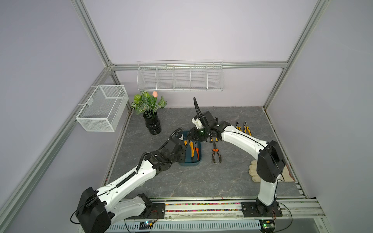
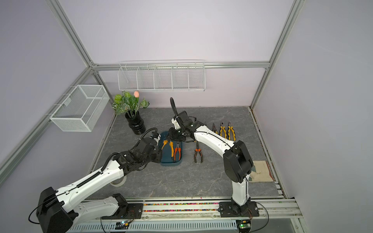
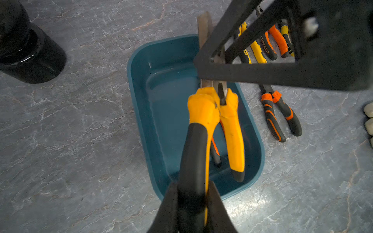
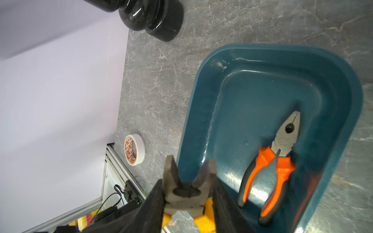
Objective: Take the pliers out of the storage box
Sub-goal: Pick up the pliers from the storage box.
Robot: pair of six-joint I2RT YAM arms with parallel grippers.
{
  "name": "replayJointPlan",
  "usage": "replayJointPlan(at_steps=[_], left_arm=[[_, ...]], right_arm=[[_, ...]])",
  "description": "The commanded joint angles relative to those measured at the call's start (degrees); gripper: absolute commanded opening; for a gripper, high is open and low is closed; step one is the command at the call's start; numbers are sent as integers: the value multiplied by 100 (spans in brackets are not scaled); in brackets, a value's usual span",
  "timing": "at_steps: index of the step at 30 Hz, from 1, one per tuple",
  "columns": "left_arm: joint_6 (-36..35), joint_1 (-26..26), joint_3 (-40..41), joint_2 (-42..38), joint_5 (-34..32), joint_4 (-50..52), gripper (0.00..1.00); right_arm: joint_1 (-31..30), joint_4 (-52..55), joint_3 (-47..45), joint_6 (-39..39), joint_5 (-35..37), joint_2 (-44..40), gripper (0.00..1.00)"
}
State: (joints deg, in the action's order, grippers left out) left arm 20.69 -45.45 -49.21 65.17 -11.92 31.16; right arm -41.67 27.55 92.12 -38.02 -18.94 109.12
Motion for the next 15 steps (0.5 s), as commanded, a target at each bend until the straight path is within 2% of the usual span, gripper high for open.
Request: replayJointPlan(at_steps=[1,10,15], left_arm=[[-30,-34,-229,-29,-25,-360,0],[-30,-39,-232,-31,-11,-380,0],[-30,-58,-221,-47,-16,-378,0]], right_arm=[[-69,32,114,-8,26,116,33],[-87,22,193,-44,-22,175,20],[-109,31,249,-50,9,248,32]])
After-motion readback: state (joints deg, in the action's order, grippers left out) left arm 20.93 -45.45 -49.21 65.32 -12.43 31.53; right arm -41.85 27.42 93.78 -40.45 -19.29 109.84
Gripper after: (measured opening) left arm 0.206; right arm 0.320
